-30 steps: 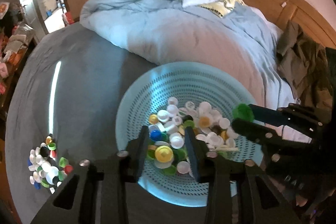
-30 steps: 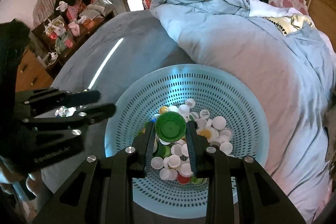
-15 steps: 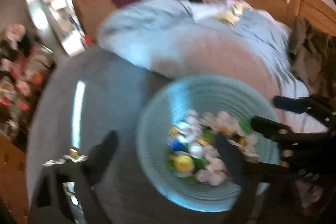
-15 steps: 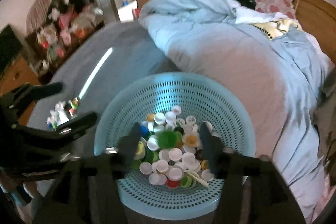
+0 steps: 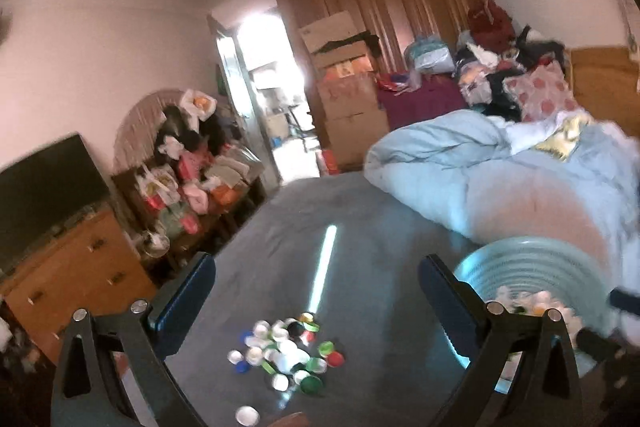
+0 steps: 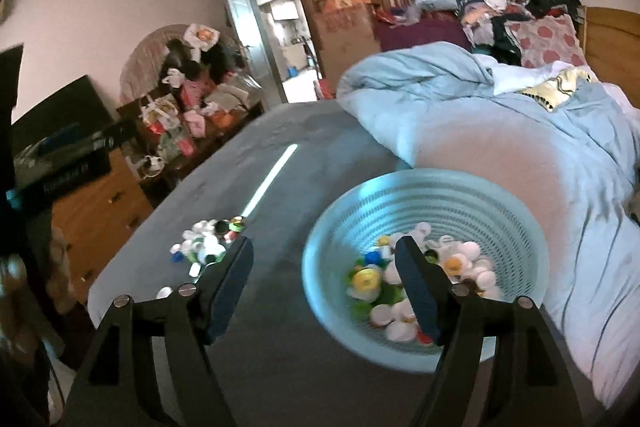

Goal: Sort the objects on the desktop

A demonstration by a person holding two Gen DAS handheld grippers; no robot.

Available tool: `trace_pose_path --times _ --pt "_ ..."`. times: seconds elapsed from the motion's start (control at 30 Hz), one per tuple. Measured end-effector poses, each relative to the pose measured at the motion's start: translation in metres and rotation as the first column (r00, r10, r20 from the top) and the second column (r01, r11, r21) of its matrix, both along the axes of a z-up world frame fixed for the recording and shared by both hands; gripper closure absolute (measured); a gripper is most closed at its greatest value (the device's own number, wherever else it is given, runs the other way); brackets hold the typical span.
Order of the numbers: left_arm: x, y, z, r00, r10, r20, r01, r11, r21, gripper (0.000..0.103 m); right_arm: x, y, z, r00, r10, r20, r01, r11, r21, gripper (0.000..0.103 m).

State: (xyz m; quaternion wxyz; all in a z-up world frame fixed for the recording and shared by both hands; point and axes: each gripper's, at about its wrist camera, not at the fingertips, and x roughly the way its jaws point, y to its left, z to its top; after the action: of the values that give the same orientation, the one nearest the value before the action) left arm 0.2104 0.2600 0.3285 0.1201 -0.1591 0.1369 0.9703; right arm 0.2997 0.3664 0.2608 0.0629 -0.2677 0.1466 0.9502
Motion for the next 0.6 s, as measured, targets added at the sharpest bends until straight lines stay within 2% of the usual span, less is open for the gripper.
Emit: trace_pose_path --times 0.03,0.13,0.2,0.6 --pt "0.0 -0.009 0.003 1.0 -0.01 0.017 0.01 1.0 0.024 0.0 0.003 -0.006 -0.001 1.0 0.0 -0.007 0.0 1.0 -0.004 0.034" --pt "0.004 -0.022 0.005 1.0 -0.001 -0.012 0.001 1.0 0.023 0.0 0.006 -0.013 -0.006 1.0 0.001 -0.011 -0.001 1.0 -0.026 0.034" --pt "0.003 -0.027 0.006 1.0 -0.023 0.002 0.023 0.999 0.04 0.0 0.008 -0.02 -0.008 1.0 0.001 -0.008 -0.001 1.0 -0.022 0.034" --pt "0.01 -0.036 0.006 0.998 -0.063 0.027 0.061 0.995 0.085 0.0 0.004 -0.045 -0.004 1.0 0.02 -0.001 -0.02 1.0 0.011 0.034"
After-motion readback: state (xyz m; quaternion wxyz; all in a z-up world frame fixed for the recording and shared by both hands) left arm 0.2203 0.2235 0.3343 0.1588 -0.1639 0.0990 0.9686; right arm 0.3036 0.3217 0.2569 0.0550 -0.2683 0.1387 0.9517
